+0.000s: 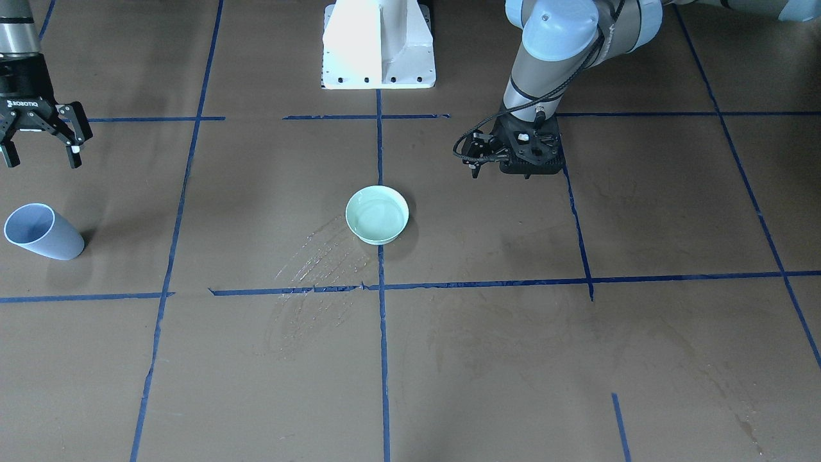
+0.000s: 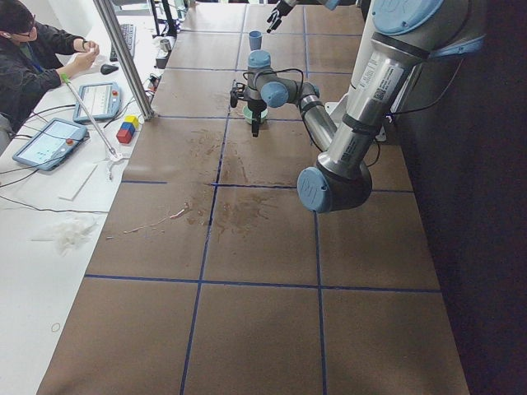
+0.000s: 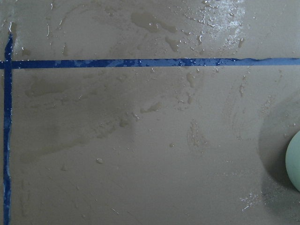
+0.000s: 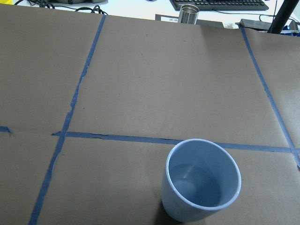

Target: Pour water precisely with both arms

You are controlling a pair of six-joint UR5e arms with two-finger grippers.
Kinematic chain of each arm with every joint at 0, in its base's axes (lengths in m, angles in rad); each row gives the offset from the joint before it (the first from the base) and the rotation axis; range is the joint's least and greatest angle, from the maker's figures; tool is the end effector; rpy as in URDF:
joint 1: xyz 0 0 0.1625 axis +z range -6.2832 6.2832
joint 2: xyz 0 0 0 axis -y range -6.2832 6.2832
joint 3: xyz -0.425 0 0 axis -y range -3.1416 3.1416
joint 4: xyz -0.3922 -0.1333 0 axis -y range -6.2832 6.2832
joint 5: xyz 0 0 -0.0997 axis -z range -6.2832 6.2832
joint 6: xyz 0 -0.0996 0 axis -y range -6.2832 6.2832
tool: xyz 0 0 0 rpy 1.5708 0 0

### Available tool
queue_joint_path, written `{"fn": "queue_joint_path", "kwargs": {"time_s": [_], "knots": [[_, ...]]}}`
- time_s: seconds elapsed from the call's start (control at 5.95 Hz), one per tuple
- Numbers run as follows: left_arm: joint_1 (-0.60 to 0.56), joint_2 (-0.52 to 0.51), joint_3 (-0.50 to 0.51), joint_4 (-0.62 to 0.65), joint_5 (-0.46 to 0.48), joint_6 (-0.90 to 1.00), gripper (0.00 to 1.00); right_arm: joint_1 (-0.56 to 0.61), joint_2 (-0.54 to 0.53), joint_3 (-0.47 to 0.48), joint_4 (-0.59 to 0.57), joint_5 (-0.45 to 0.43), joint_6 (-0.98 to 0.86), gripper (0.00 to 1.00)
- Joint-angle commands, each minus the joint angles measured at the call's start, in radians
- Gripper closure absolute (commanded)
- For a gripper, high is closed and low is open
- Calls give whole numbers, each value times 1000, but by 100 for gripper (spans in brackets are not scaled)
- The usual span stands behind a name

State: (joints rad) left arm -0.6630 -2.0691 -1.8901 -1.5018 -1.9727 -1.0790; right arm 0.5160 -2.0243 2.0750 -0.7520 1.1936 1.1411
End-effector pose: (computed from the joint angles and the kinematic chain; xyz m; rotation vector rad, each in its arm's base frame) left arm 0.4202 -0.4478 0.2490 0.0821 0.8268 -0.0108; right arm -0.2124 -0.3159 0.5082 0.7065 -0.6048 0.2439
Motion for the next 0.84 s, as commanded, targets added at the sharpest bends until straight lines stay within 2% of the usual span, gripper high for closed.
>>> {"fn": "queue_joint_path", "kwargs": {"time_s": [0.0,0.34,0.67], "knots": [[0,1,2,0,0,5,0,-178,4,-88,19,-263,139,0],[0,0,2,0,0,2,0,-218,38,-206,22,-409,253,0],[0,0,2,0,0,1,0,-221,97,-310,94,-492,287,1]]}}
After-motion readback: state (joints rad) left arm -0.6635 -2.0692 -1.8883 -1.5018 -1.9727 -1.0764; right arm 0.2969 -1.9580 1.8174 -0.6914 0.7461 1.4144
